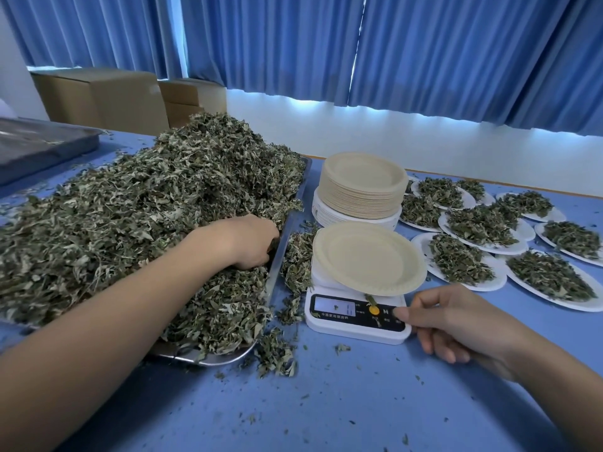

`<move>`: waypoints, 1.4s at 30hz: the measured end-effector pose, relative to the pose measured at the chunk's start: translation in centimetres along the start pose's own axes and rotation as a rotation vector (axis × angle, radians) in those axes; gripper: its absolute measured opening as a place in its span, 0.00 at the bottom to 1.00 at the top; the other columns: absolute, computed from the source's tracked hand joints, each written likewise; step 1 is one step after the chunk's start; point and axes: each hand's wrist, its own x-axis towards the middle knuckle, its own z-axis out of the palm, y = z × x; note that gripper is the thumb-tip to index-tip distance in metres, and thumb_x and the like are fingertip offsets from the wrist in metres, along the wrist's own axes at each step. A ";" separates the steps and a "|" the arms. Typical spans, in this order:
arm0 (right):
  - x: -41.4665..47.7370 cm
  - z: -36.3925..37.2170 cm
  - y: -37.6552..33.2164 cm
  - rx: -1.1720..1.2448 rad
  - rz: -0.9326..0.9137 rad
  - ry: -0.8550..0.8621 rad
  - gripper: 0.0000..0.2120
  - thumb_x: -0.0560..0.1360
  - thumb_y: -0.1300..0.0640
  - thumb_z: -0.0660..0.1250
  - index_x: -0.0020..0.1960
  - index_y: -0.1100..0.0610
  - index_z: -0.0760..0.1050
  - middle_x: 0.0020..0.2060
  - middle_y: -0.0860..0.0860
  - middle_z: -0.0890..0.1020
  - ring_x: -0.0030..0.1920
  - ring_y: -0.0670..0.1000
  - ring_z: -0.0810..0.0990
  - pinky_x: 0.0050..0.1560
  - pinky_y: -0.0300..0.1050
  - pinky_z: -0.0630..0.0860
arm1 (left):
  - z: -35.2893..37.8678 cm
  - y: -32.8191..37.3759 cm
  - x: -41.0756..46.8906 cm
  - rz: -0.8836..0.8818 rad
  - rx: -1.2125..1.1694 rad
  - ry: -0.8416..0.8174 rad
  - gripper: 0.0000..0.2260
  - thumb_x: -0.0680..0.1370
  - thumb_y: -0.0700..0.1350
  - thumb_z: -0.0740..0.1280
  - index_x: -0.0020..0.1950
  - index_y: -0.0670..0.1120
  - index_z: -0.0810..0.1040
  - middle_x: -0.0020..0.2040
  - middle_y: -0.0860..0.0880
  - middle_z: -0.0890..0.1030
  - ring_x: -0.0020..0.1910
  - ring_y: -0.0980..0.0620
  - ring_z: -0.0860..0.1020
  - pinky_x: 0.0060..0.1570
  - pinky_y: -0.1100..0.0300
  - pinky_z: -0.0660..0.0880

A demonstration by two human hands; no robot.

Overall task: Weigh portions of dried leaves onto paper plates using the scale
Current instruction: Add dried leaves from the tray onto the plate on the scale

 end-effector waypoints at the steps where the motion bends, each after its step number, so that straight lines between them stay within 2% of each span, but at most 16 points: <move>1: -0.1 -0.1 0.1 -0.005 -0.002 -0.014 0.17 0.74 0.51 0.75 0.30 0.55 0.78 0.29 0.63 0.78 0.19 0.50 0.69 0.19 0.36 0.60 | 0.0 0.0 0.0 -0.002 -0.008 -0.002 0.04 0.80 0.39 0.64 0.50 0.40 0.77 0.43 0.46 0.79 0.39 0.46 0.75 0.43 0.51 0.75; 5: -0.2 -1.5 0.8 0.024 0.040 -0.027 0.14 0.78 0.53 0.71 0.36 0.59 0.81 0.32 0.64 0.79 0.20 0.50 0.70 0.18 0.36 0.60 | -0.5 -0.3 -0.3 0.034 -0.036 -0.013 0.04 0.80 0.41 0.65 0.47 0.42 0.76 0.41 0.47 0.77 0.38 0.47 0.73 0.40 0.54 0.72; 10: -0.1 -3.7 2.2 0.000 0.037 0.176 0.15 0.80 0.59 0.69 0.37 0.65 0.81 0.30 0.65 0.78 0.20 0.51 0.68 0.18 0.35 0.58 | -1.6 -1.0 -1.0 0.093 -0.031 -0.161 0.13 0.80 0.50 0.66 0.60 0.44 0.77 0.55 0.48 0.81 0.53 0.47 0.80 0.57 0.50 0.78; 13: 0.4 -4.2 2.6 -0.042 0.030 0.287 0.14 0.81 0.60 0.67 0.40 0.68 0.79 0.30 0.63 0.79 0.20 0.51 0.68 0.19 0.35 0.58 | -1.1 -0.8 -0.3 0.066 0.001 -0.106 0.05 0.78 0.44 0.69 0.45 0.46 0.75 0.44 0.49 0.78 0.40 0.49 0.76 0.41 0.55 0.75; 15: 0.7 -4.1 2.7 -0.062 0.025 0.324 0.14 0.81 0.60 0.67 0.41 0.68 0.79 0.29 0.62 0.79 0.20 0.52 0.68 0.19 0.35 0.58 | -1.0 -0.8 -0.1 0.029 -0.019 -0.060 0.07 0.77 0.40 0.70 0.42 0.46 0.74 0.41 0.49 0.76 0.37 0.50 0.72 0.38 0.57 0.71; 16: 0.8 -4.1 2.8 -0.070 0.021 0.336 0.14 0.81 0.59 0.67 0.42 0.68 0.79 0.29 0.62 0.79 0.20 0.52 0.68 0.19 0.35 0.59 | -1.0 -0.8 -0.2 0.028 -0.028 -0.044 0.04 0.76 0.40 0.71 0.45 0.44 0.77 0.45 0.47 0.78 0.39 0.49 0.73 0.41 0.56 0.73; 18: 0.9 -4.0 2.9 -0.076 0.015 0.346 0.14 0.81 0.59 0.68 0.41 0.67 0.80 0.30 0.62 0.80 0.20 0.52 0.69 0.20 0.35 0.59 | -1.1 -1.0 -0.3 -0.009 -0.070 -0.035 0.14 0.75 0.43 0.76 0.58 0.43 0.80 0.56 0.45 0.81 0.47 0.47 0.76 0.51 0.54 0.75; 21: 1.0 -4.1 3.1 -0.067 0.008 0.345 0.14 0.81 0.58 0.68 0.41 0.67 0.80 0.30 0.62 0.80 0.20 0.52 0.69 0.20 0.35 0.59 | -1.8 -1.4 -0.7 -0.072 -0.220 0.071 0.24 0.71 0.46 0.79 0.64 0.44 0.80 0.63 0.47 0.80 0.58 0.46 0.79 0.53 0.58 0.73; 23: 1.1 -4.1 3.2 -0.061 0.006 0.350 0.15 0.81 0.58 0.68 0.41 0.67 0.80 0.30 0.62 0.80 0.20 0.52 0.69 0.20 0.35 0.59 | -2.4 -1.8 -0.6 -0.095 -0.322 0.205 0.24 0.71 0.45 0.78 0.66 0.46 0.79 0.64 0.47 0.79 0.59 0.45 0.80 0.54 0.58 0.73; 26: 1.2 -4.1 3.3 -0.065 0.002 0.361 0.15 0.81 0.58 0.68 0.41 0.67 0.80 0.30 0.62 0.80 0.20 0.52 0.70 0.20 0.35 0.59 | -2.8 -2.0 -0.5 -0.116 -0.425 0.413 0.24 0.72 0.43 0.78 0.67 0.47 0.78 0.67 0.46 0.79 0.63 0.44 0.78 0.64 0.54 0.72; 30: 1.1 -3.9 3.1 -0.071 0.004 0.370 0.15 0.81 0.57 0.68 0.41 0.67 0.80 0.29 0.61 0.80 0.21 0.53 0.72 0.20 0.36 0.60 | -2.9 -2.0 -0.2 -0.138 -0.584 0.544 0.26 0.72 0.43 0.79 0.68 0.44 0.78 0.67 0.45 0.79 0.64 0.46 0.77 0.63 0.57 0.70; 32: 1.0 -3.9 3.0 -0.075 0.004 0.375 0.15 0.81 0.57 0.68 0.41 0.67 0.80 0.29 0.61 0.80 0.21 0.53 0.72 0.20 0.36 0.60 | -3.2 -1.8 0.0 -0.132 -0.683 0.590 0.27 0.70 0.43 0.80 0.68 0.44 0.78 0.64 0.46 0.80 0.61 0.48 0.78 0.60 0.59 0.70; 34: 1.0 -3.8 3.0 -0.082 0.003 0.379 0.15 0.81 0.57 0.68 0.42 0.67 0.79 0.29 0.61 0.80 0.21 0.53 0.72 0.20 0.36 0.60 | -3.8 -1.2 -0.1 -0.104 -0.930 0.545 0.25 0.68 0.42 0.81 0.64 0.44 0.80 0.57 0.49 0.81 0.53 0.51 0.81 0.55 0.59 0.73; 37: 1.0 -3.8 2.9 -0.090 -0.001 0.382 0.15 0.82 0.56 0.68 0.42 0.67 0.79 0.29 0.60 0.80 0.21 0.53 0.72 0.19 0.36 0.60 | -5.2 0.9 -0.1 -0.006 -1.410 0.302 0.17 0.69 0.33 0.77 0.55 0.45 0.80 0.52 0.44 0.83 0.42 0.50 0.86 0.41 0.62 0.82; 40: 1.0 -3.8 3.0 -0.094 -0.007 0.382 0.15 0.82 0.56 0.68 0.41 0.66 0.79 0.29 0.60 0.81 0.22 0.53 0.73 0.19 0.37 0.61 | -5.9 3.9 1.0 0.048 -1.517 0.146 0.21 0.71 0.30 0.74 0.63 0.37 0.77 0.55 0.40 0.83 0.47 0.45 0.86 0.44 0.55 0.84; 42: 1.0 -3.8 3.1 -0.093 -0.012 0.383 0.15 0.81 0.56 0.68 0.41 0.66 0.79 0.29 0.60 0.81 0.22 0.53 0.73 0.19 0.37 0.61 | -5.8 6.0 2.0 0.074 -1.465 0.131 0.21 0.71 0.30 0.75 0.63 0.38 0.78 0.56 0.40 0.83 0.51 0.45 0.85 0.50 0.49 0.84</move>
